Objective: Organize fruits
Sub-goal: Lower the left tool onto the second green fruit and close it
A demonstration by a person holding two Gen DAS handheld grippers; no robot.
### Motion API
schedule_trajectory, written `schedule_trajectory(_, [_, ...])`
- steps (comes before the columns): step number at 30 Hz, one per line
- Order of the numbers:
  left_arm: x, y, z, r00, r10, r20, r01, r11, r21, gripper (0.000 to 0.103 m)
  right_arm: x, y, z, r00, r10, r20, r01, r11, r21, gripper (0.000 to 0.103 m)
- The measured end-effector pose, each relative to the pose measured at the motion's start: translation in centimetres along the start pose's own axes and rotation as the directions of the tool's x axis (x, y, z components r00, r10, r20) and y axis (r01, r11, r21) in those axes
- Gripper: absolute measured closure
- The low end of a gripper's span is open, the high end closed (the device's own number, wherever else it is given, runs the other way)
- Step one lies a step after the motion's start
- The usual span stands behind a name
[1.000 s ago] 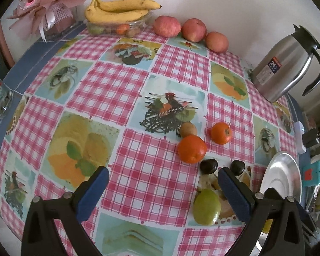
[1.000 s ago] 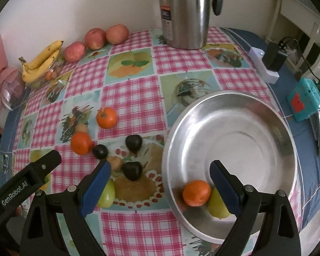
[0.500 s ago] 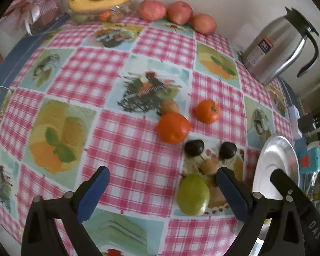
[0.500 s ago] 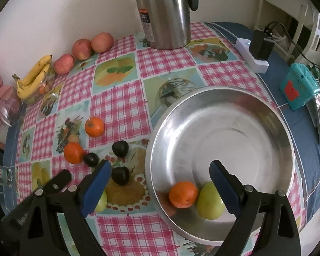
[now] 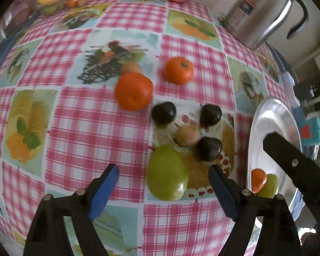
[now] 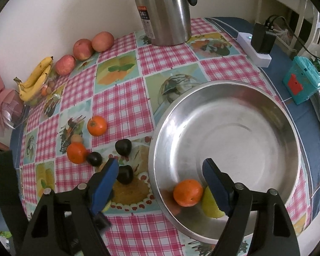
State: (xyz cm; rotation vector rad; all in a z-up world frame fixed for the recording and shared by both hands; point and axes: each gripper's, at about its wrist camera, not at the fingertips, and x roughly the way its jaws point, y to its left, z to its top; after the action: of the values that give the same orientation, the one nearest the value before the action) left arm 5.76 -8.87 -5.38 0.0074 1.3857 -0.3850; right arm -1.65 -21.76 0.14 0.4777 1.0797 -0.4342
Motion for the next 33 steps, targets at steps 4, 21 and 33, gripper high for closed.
schedule_trajectory(4, [0.7,-0.8,-0.2,1.000,0.019,-0.015,-0.019,1.000,0.024,0.029,0.0,0.0,0.0,1.000,0.003,-0.001,-0.003,1.000,-0.003,0.021])
schedule_trajectory(21, [0.0,0.6,-0.2,0.997,-0.071,-0.027,0.069,0.995,-0.072,0.061,0.7,0.2,-0.1,1.000,0.013,-0.026,-0.014,1.000,-0.008,0.021])
schedule_trajectory(33, [-2.1,3.1,0.1,0.992,-0.121,0.023,0.123,0.979,-0.161,0.061,0.3,0.4,0.1,0.993,0.116,0.003,-0.117,0.993,0.025,0.031])
